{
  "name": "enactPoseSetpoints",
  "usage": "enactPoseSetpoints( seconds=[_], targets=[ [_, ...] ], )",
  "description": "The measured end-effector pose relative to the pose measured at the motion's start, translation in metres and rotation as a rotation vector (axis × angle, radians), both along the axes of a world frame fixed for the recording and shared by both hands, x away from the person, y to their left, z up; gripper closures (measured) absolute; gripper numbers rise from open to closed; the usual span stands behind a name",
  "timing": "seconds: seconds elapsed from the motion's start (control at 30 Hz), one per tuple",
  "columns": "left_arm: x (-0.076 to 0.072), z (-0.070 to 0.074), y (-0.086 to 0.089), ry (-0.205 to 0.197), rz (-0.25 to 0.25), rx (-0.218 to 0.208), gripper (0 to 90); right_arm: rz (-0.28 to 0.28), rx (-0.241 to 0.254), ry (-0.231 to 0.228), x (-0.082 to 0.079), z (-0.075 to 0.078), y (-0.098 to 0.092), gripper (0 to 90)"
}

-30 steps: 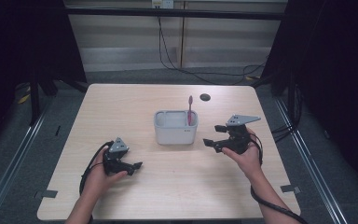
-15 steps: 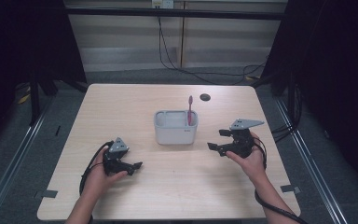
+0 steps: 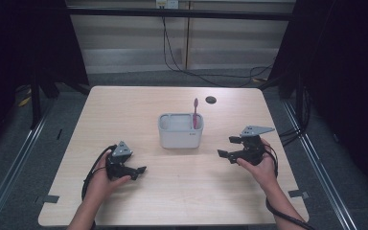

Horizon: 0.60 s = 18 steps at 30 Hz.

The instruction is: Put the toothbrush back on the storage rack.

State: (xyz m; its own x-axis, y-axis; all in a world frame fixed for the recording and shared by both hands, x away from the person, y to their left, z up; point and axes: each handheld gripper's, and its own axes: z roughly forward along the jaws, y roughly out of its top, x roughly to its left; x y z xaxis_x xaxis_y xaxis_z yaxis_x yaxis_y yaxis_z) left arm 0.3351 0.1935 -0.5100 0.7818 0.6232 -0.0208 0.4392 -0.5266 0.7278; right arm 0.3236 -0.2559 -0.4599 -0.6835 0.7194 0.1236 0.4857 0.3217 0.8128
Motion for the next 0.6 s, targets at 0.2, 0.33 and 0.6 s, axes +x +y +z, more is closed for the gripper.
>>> enactPoseSetpoints(
  seconds=[0.2,0.33,0.6],
  targets=[
    [0.000,0.000,0.000,0.001,0.000,0.000,15.3,-0.012,-0.005,0.010,-0.002,-0.005,-0.006,20.0],
    [0.000,0.000,0.000,0.000,0.000,0.000,15.3,-0.017,-0.009,0.014,-0.003,-0.007,-0.010,19.9],
    [0.000,0.000,0.000,0.000,0.000,0.000,15.3,-0.025,-0.018,0.026,-0.006,-0.013,-0.018,19.7]
  ],
)
